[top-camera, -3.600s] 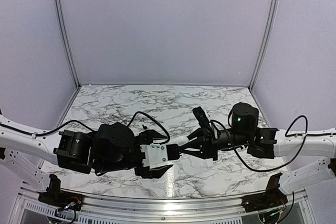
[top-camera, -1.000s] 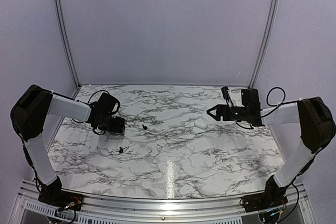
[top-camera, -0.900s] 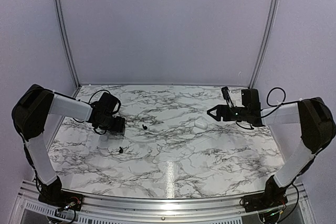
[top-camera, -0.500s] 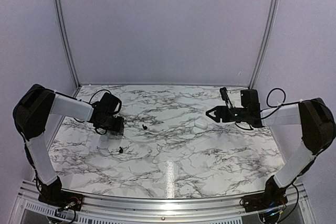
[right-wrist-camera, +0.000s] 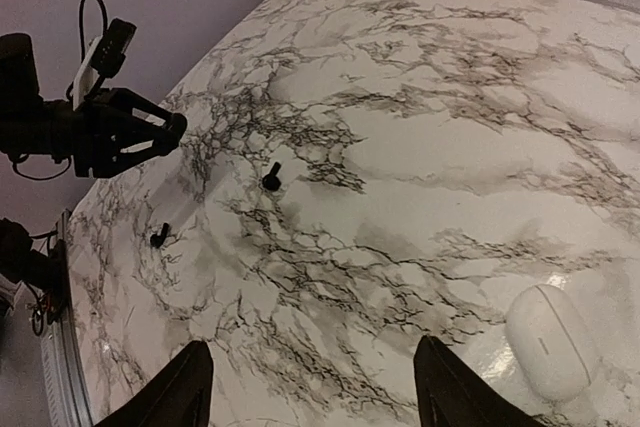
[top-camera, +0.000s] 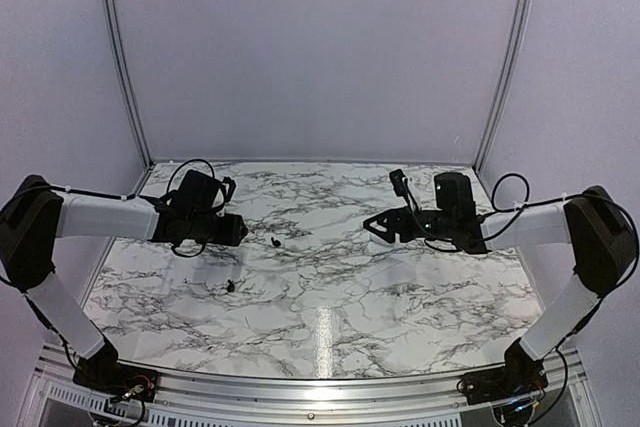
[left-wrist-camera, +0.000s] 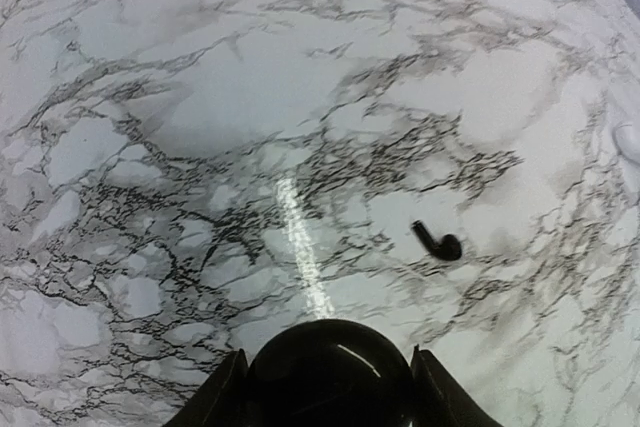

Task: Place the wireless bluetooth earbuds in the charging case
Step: Pick up the charging case from the center of the board, then pass from the left arm to the right

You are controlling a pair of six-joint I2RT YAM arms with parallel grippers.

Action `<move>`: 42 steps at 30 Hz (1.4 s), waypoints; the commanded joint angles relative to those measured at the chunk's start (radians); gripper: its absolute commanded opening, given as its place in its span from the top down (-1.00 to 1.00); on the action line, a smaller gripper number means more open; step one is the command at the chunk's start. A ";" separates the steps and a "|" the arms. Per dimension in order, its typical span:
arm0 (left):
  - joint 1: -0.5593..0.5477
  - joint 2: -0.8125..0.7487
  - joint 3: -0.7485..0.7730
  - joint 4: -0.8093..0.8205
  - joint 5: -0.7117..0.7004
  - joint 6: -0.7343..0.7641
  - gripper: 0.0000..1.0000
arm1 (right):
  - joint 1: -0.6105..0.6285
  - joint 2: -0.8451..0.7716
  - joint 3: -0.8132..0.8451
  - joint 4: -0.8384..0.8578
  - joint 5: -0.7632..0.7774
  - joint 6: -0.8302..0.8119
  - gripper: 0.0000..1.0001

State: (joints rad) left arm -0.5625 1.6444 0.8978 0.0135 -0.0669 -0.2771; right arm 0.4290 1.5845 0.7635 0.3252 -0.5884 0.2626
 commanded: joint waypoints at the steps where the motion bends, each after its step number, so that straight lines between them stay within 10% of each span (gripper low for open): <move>1: -0.054 -0.103 -0.018 0.116 0.039 -0.111 0.19 | 0.094 -0.025 -0.053 0.191 0.062 0.085 -0.38; 26: -0.267 -0.261 0.015 0.320 -0.049 -0.582 0.14 | 0.579 0.149 0.158 0.468 0.797 0.004 -0.34; 42: -0.290 -0.237 -0.018 0.424 -0.017 -0.637 0.17 | 0.620 0.214 0.228 0.553 0.808 -0.052 -0.30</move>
State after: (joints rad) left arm -0.8467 1.3933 0.8848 0.3710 -0.1036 -0.8978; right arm 1.0397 1.7824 0.9520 0.8246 0.2012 0.2295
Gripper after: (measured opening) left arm 0.533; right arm 0.657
